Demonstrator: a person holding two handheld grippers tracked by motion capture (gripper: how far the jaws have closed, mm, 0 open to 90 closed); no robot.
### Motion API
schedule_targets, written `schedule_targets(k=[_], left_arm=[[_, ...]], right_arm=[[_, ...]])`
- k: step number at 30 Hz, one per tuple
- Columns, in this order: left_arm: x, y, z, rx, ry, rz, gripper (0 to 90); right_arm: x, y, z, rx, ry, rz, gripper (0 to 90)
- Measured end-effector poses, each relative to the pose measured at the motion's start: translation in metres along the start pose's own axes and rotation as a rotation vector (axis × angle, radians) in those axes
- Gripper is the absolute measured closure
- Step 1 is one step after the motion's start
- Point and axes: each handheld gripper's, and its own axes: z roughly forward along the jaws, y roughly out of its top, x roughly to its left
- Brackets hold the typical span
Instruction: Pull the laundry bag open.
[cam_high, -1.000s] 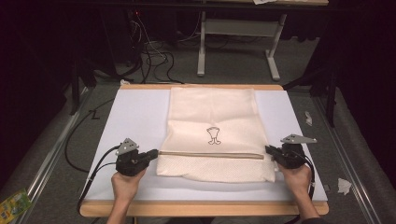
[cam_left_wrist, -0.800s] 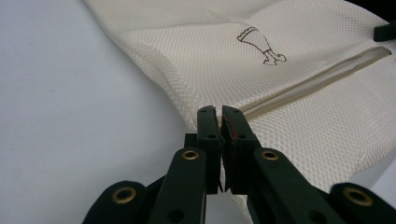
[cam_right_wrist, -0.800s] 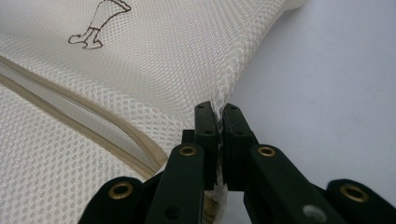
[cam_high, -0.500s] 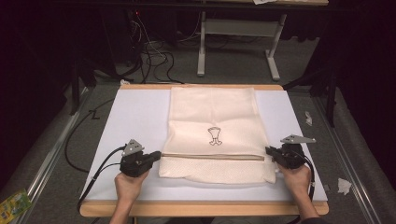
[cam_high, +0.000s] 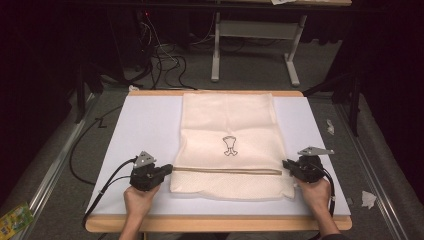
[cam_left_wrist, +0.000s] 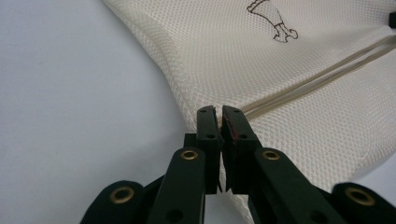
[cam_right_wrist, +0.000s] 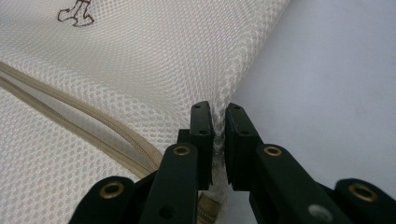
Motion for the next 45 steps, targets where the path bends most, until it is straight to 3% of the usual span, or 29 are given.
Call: schedule_targets(k=[12,17,30,39,45], left_arm=[[0.0,-0.001,0.005,0.012,0.019,0.005,83.7],[0.0,0.0,0.005,0.011,0.038,0.031,76.5],[0.002,0.005,-0.009,-0.057,0.067,0.02,59.0],[0.007,0.007,-0.018,-0.075,0.053,0.027,47.1],[0.01,0.007,-0.024,-0.089,0.068,0.027,41.7]], right_arm=[[-0.003,-0.001,0.002,0.013,-0.007,0.01,73.5],[-0.003,-0.001,0.002,0.016,-0.015,0.018,61.3],[-0.01,-0.002,-0.015,-0.059,-0.044,0.023,49.1],[-0.018,-0.005,-0.028,-0.121,-0.074,0.044,42.5],[-0.025,-0.007,-0.034,-0.148,-0.095,0.058,38.9]])
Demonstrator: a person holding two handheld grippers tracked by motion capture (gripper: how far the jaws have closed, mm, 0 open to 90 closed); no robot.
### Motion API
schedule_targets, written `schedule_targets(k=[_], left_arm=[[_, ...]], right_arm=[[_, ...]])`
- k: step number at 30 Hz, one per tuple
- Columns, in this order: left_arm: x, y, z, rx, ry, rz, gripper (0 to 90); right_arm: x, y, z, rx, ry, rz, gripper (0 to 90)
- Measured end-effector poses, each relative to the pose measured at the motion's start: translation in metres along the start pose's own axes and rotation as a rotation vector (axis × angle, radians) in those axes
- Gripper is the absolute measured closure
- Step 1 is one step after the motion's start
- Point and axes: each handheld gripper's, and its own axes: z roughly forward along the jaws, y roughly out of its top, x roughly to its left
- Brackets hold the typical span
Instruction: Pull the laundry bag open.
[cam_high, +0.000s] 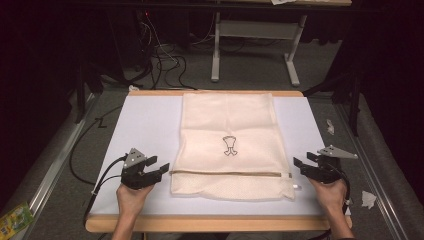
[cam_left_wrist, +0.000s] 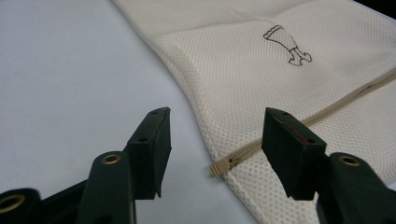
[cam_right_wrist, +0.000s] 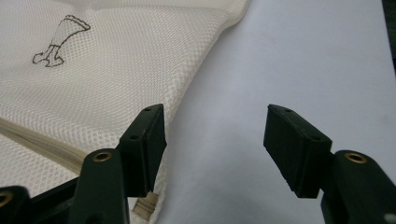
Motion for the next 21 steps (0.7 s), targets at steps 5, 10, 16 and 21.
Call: schedule_targets(k=[5,10,16,21], left_arm=[[0.003,-0.001,-0.006,-0.018,0.022,-0.004,39.6],[0.008,-0.002,-0.013,-0.029,0.046,-0.02,37.2],[0.017,-0.008,-0.021,-0.038,0.069,-0.045,36.9],[0.024,-0.013,-0.027,-0.048,0.087,-0.066,36.9]], right_arm=[[-0.006,-0.001,-0.006,-0.02,-0.004,0.02,37.8],[-0.011,-0.002,-0.011,-0.043,-0.006,0.039,37.6],[-0.017,-0.006,-0.017,-0.072,-0.013,0.054,38.3],[-0.022,-0.009,-0.02,-0.077,-0.01,0.08,39.3]])
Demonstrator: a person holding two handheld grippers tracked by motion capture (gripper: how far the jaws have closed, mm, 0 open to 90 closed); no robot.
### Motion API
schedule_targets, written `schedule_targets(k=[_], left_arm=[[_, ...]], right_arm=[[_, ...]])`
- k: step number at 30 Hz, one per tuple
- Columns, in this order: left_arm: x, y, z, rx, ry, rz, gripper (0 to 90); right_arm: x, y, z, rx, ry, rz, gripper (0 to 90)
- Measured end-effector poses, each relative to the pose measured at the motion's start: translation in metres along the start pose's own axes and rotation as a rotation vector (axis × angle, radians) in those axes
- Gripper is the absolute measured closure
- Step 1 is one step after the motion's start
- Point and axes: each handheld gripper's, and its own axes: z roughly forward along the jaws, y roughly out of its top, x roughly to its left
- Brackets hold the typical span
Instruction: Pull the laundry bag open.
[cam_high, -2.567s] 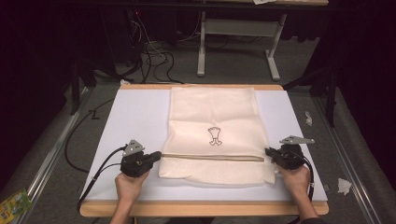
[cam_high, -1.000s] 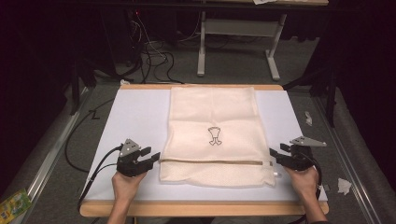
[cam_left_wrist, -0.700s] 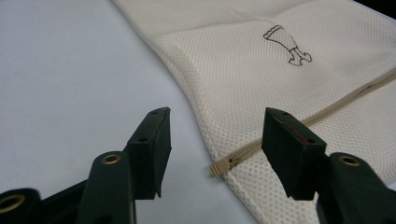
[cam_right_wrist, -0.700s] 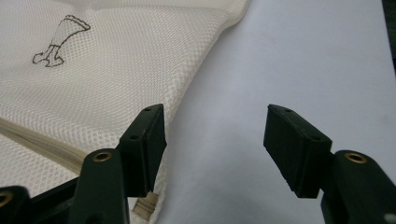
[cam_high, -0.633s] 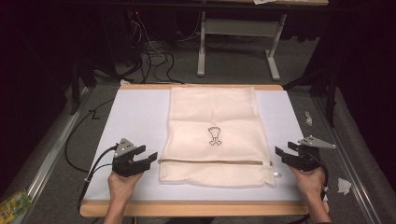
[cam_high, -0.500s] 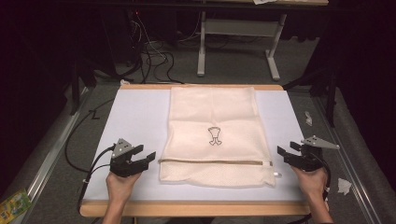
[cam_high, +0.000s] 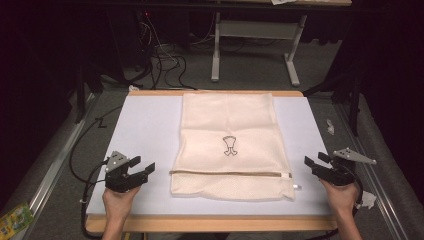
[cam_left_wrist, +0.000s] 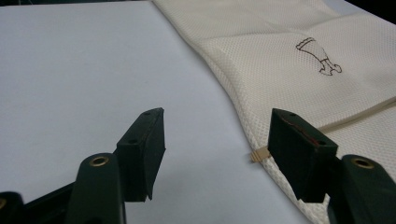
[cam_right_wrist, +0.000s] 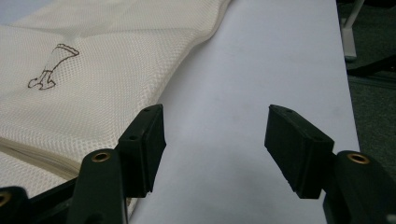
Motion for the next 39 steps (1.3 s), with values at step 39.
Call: schedule_targets(k=[39], left_arm=[[0.02,-0.023,0.022,0.012,0.093,-0.095,38.8]], right_arm=[[-0.027,-0.03,0.008,0.022,-0.076,0.081,49.7]])
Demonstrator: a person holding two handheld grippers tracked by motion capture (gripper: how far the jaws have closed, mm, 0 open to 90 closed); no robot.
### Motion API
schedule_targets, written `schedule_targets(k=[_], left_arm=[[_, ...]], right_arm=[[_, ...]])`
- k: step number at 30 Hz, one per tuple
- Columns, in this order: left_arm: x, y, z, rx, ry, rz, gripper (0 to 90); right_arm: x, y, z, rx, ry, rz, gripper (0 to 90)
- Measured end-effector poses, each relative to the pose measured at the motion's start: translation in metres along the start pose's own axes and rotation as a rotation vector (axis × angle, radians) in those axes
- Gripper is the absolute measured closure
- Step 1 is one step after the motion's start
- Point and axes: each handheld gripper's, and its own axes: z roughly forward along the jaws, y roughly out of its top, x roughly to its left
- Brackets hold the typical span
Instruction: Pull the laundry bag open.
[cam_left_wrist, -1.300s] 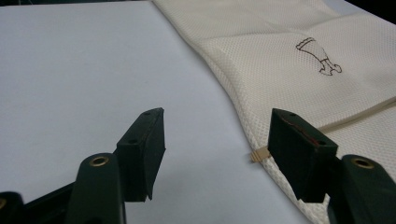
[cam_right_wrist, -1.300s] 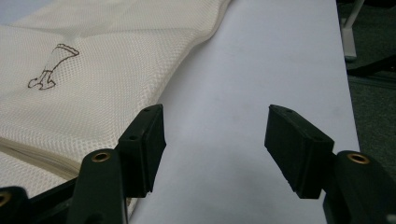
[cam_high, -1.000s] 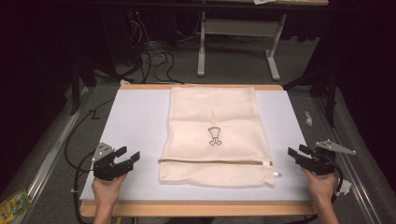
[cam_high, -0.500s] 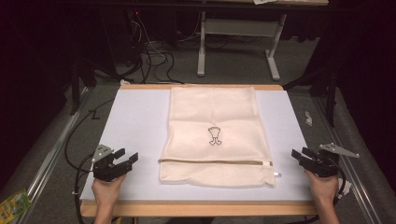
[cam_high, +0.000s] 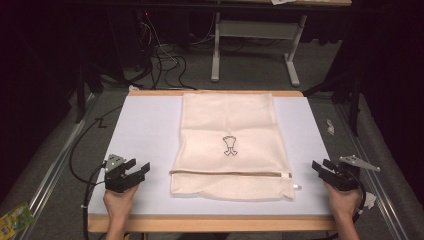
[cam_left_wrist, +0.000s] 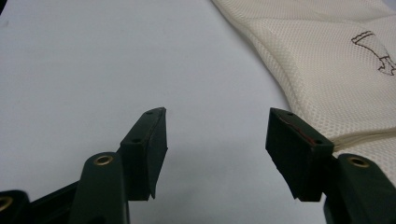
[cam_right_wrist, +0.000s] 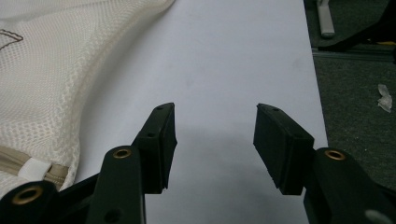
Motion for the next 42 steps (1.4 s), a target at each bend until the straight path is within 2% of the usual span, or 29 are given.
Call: schedule_targets(k=[4,11,30,32,35,38,40,42], left_arm=[[0.001,-0.002,0.005,0.001,0.014,-0.016,38.7],[0.002,-0.003,0.013,0.019,0.058,-0.003,38.7],[-0.001,-0.006,0.021,0.042,0.11,0.008,38.0],[-0.002,-0.007,0.022,0.041,0.118,0.015,37.2],[-0.004,-0.008,0.021,0.025,0.133,0.041,36.4],[-0.006,-0.008,0.021,0.027,0.145,0.053,35.8],[-0.006,-0.008,0.021,0.026,0.143,0.054,35.4],[-0.006,-0.008,0.021,0.026,0.142,0.054,35.1]], right_arm=[[0.002,0.001,0.002,0.005,-0.017,-0.022,50.1],[0.004,0.004,0.004,0.014,-0.035,-0.027,50.0],[0.007,0.002,0.009,0.037,-0.048,-0.034,49.0],[0.008,0.001,0.009,0.035,-0.062,-0.049,48.6],[0.014,-0.001,0.007,0.004,-0.102,-0.085,48.9],[0.02,-0.001,0.009,0.015,-0.123,-0.141,48.8],[0.022,-0.001,0.011,0.032,-0.133,-0.159,48.8],[0.021,-0.001,0.011,0.033,-0.133,-0.152,48.6]])
